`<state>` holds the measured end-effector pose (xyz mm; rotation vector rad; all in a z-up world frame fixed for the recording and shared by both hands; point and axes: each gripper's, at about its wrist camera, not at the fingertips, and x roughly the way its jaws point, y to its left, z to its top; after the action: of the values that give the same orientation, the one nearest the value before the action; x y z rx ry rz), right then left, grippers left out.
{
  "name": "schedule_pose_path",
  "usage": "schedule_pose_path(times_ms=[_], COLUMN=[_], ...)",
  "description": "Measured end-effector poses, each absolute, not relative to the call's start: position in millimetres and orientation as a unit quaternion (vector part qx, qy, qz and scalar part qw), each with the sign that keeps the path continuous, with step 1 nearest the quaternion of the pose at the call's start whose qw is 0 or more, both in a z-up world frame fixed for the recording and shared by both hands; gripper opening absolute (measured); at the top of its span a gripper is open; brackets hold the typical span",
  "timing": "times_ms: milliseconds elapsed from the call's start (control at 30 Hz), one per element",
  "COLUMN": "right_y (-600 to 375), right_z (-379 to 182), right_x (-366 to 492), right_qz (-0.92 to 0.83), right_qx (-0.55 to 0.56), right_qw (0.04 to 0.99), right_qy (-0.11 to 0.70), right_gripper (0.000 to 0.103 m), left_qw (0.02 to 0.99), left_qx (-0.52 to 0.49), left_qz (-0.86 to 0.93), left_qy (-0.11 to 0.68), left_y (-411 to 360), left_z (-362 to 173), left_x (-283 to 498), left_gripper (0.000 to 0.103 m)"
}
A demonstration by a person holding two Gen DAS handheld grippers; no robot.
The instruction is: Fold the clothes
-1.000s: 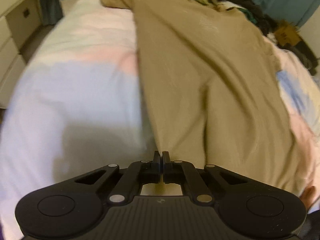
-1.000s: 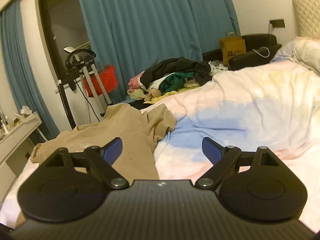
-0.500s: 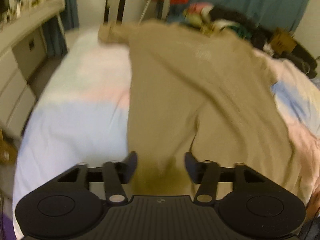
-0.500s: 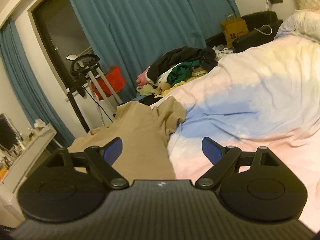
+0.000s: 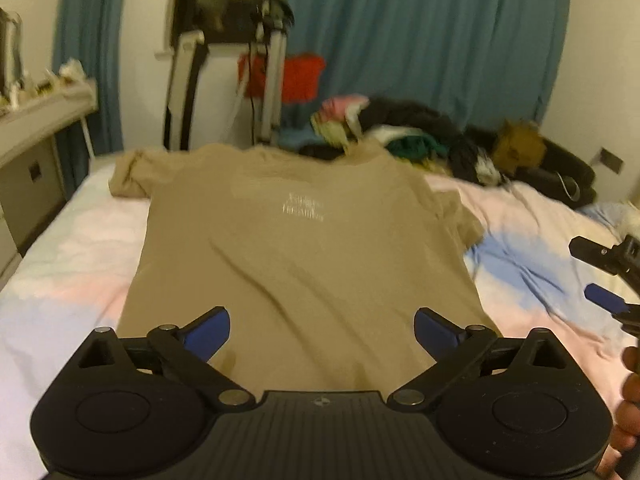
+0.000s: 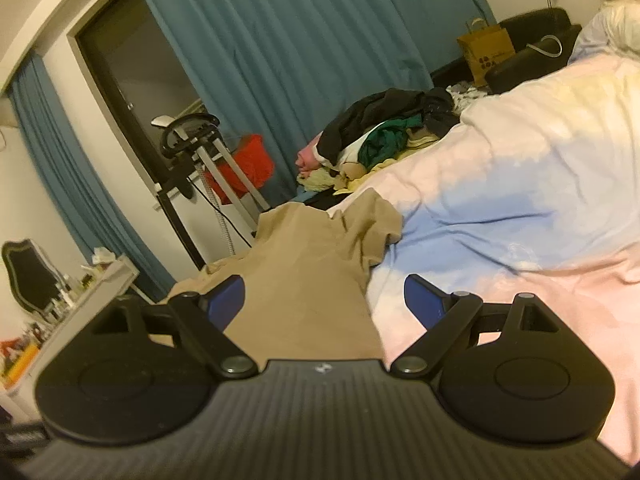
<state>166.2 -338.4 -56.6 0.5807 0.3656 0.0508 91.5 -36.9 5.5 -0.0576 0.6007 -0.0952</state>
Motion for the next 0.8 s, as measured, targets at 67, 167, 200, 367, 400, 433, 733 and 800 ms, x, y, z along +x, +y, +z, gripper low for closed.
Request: schedule_pose_path(times_ms=[67,167,200,367,400,433,733,800], right_y=[-341.9,-353.0,-360.3,-397.4,-403.9,-411.0,-406.0,-398.0], right_z=[-62.2,-75.1,-83.6,-132.2,-141.6,-151.0,-192.7,-198.4], right_x=[176.6,196.8,206.3,256.0,265.4,274.6,365.4,378.6], right_qz=[0.032,0.038,0.039,0.064,0.065,0.066,0.102,0.092], right_qx=[0.306,0.356,0.383,0.532,0.558,0.586,0.658,0.651], right_qw=[0.934,0.915,0.902,0.816,0.798,0.78,0.712,0.718], right_qy=[0.182,0.187,0.194,0.219,0.216,0.208,0.224,0.229], right_gripper=[0.088,0.088,0.088,0.09,0.09,0.09,0.089,0.089], left_qw=[0.954,0.946,0.943,0.94,0.939,0.938,0.927,0.924], left_qx=[-0.028,-0.043,-0.047,-0.059,-0.063,-0.069,-0.12,-0.129], left_qz=[-0.04,-0.038,-0.034,-0.01,-0.006,-0.007,-0.009,-0.01], left_qy=[0.294,0.321,0.327,0.336,0.337,0.339,0.356,0.359], left_y=[-48.0,-48.8,-46.0,-33.8,-31.4,-29.7,-14.3,-11.6], left_z=[-16.9,-39.9,-45.2,-58.5,-60.3,-62.8,-85.8,-90.2], left_x=[92.5,99.4,104.4,120.8,123.2,126.1,152.5,157.8], left_gripper=[0.1,0.1,0.1,0.1,0.1,0.1,0.1,0.1])
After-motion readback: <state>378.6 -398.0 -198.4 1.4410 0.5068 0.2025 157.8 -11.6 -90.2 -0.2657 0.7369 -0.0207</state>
